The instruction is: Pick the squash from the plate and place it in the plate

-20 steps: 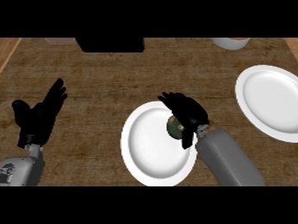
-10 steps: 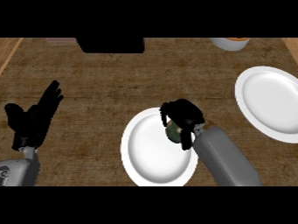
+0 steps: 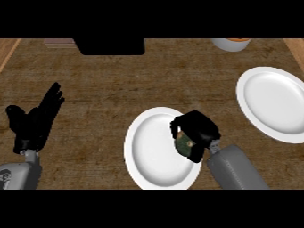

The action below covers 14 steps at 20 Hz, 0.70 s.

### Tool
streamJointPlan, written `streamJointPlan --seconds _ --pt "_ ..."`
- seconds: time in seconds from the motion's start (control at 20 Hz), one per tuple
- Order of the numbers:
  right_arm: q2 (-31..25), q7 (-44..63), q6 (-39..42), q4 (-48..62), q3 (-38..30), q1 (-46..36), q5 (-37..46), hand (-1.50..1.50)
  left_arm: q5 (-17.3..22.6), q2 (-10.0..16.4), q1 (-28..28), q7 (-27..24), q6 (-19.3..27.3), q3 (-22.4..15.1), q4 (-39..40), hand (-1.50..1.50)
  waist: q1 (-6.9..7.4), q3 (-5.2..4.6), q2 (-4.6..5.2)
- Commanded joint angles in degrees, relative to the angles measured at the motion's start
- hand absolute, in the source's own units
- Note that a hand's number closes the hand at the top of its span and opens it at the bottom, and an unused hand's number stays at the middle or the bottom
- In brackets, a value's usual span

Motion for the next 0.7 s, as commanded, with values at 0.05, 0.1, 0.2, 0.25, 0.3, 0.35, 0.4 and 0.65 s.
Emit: streamJointPlan --seconds 0.05,0.1,0.2,0.25,0.3,0.35,0.4,0.65 --pt "-2.70 1.88 0.18 -18.19 1.04 14.18 -1.84 1.50 -0.39 0.24 2.14 -1.06 -0.48 0.35 -0.08 0.00 -0.75 0.43 0.42" --pt "-4.32 0.90 -3.81 -19.92 2.13 16.88 0.42 1.50 -0.54 -0.97 0.31 0.78 0.32 -0.59 -1.06 0.00 -0.65 0.46 0.49" --pt "-3.59 3.08 -5.91 -25.56 -0.27 16.82 -0.29 1.50 -0.79 0.21 0.75 -2.23 0.01 1.06 1.97 0.00 -1.10 0.42 0.45" --pt "-4.22 1.96 -7.98 -27.09 -1.90 16.53 -0.76 1.50 0.81 0.87 1.47 -0.15 -1.18 1.49 -0.50 0.00 -0.63 0.46 0.40" --pt "-5.41 -0.01 -10.33 -29.00 -4.81 16.48 -2.40 1.50 -1.59 -1.60 1.41 0.96 1.89 -0.97 -2.55 0.00 -1.07 0.53 0.23" --pt "-2.07 3.39 -13.75 -31.43 -4.14 16.35 -0.44 1.50 0.21 0.30 1.64 0.01 -0.40 0.82 -1.73 0.00 -1.10 0.48 0.15" --pt "-3.46 1.91 -15.92 -32.86 -6.06 17.78 -1.03 1.50 0.18 0.03 1.23 -1.87 -0.39 1.42 0.97 0.00 -1.40 0.46 0.44" --pt "-1.72 8.51 -20.32 -41.71 -11.09 17.92 1.19 1.50 -0.83 -1.04 0.67 -1.16 0.54 0.30 -0.25 0.00 -0.39 0.46 0.60"
